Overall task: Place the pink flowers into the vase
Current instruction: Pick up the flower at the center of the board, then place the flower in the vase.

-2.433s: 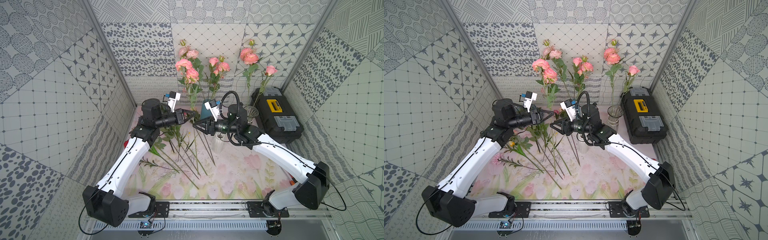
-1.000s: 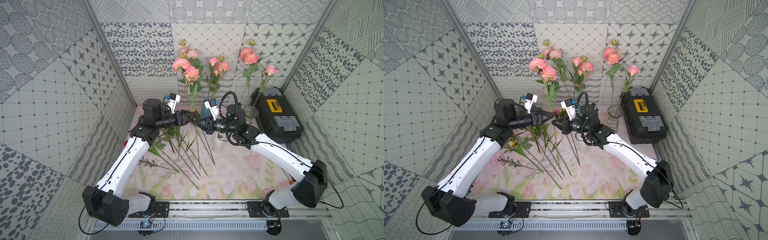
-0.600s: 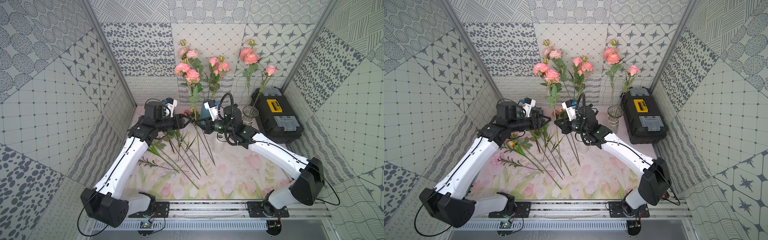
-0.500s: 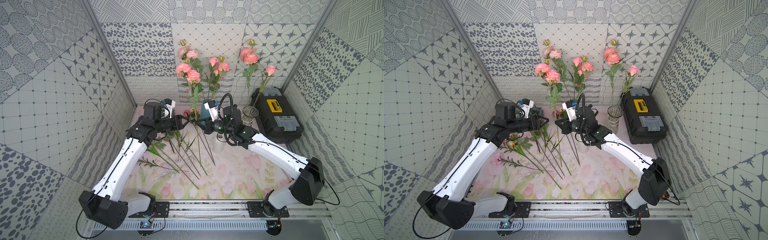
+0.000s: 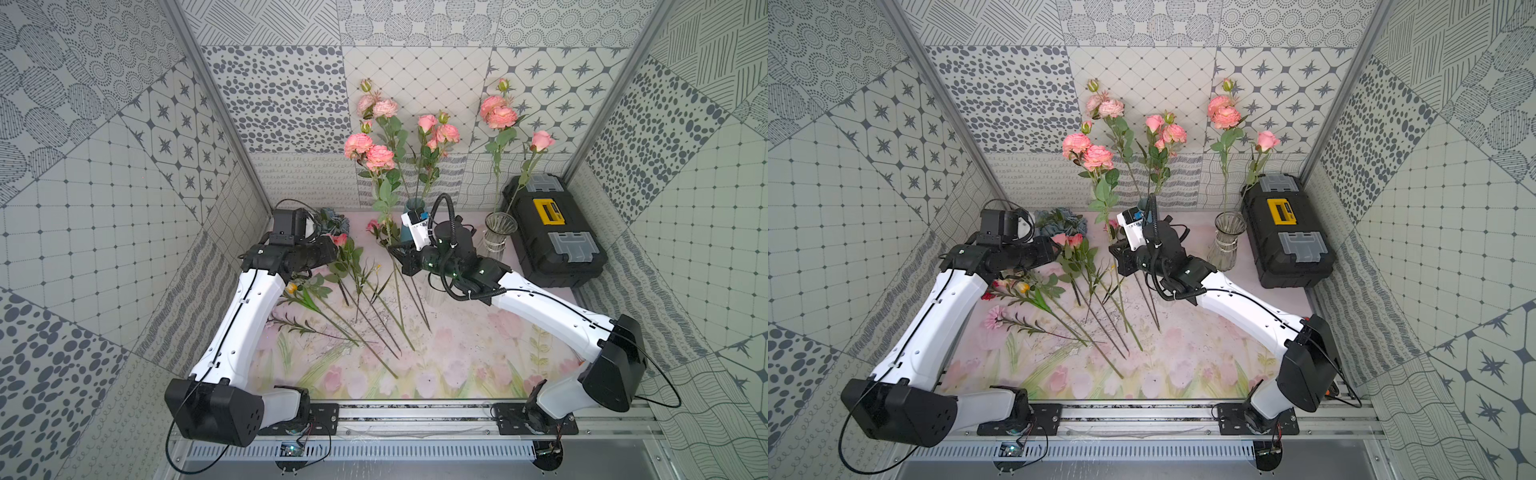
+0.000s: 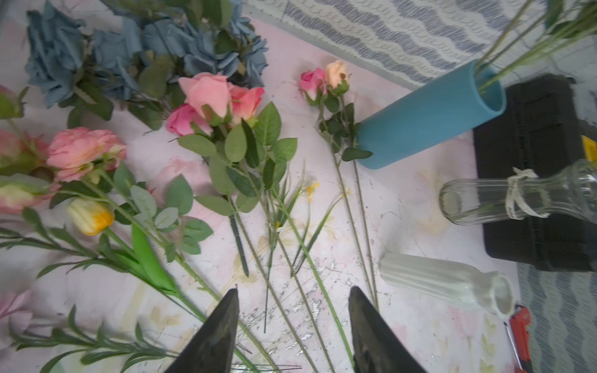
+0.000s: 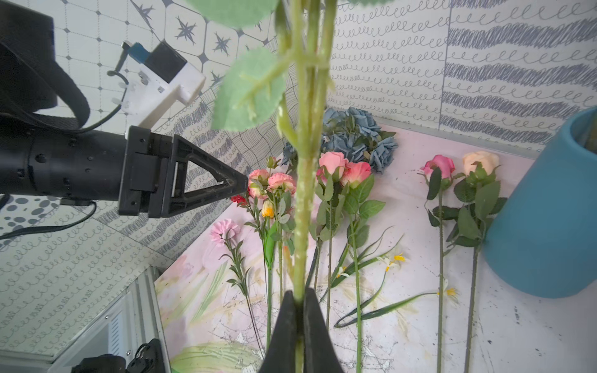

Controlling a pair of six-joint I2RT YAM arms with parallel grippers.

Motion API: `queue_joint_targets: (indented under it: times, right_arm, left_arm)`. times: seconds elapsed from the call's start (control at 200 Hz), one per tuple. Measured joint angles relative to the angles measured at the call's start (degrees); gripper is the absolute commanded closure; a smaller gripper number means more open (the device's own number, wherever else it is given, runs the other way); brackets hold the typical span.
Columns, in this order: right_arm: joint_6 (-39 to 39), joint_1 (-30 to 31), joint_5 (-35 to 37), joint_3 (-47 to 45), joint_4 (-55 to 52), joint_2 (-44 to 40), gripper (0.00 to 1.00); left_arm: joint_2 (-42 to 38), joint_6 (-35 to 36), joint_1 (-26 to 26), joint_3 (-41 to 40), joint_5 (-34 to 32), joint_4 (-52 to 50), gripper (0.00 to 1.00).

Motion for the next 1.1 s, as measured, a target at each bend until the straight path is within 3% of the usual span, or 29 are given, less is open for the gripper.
queue_joint_targets:
  times: [0.455, 1.101]
  right_arm:
    - [-4.8, 2.5, 8.9, -1.9, 2.4, 0.1, 1.00]
    - [-6.9, 3.3, 19.6, -4.5, 17.9, 0.1, 1.00]
  left_arm:
    - [0.2, 1.1, 3.7, -4.4, -6.6, -1.1, 0.48]
    - [-0.4, 0.8, 8.1, -7.4, -4.2, 0.9, 0.49]
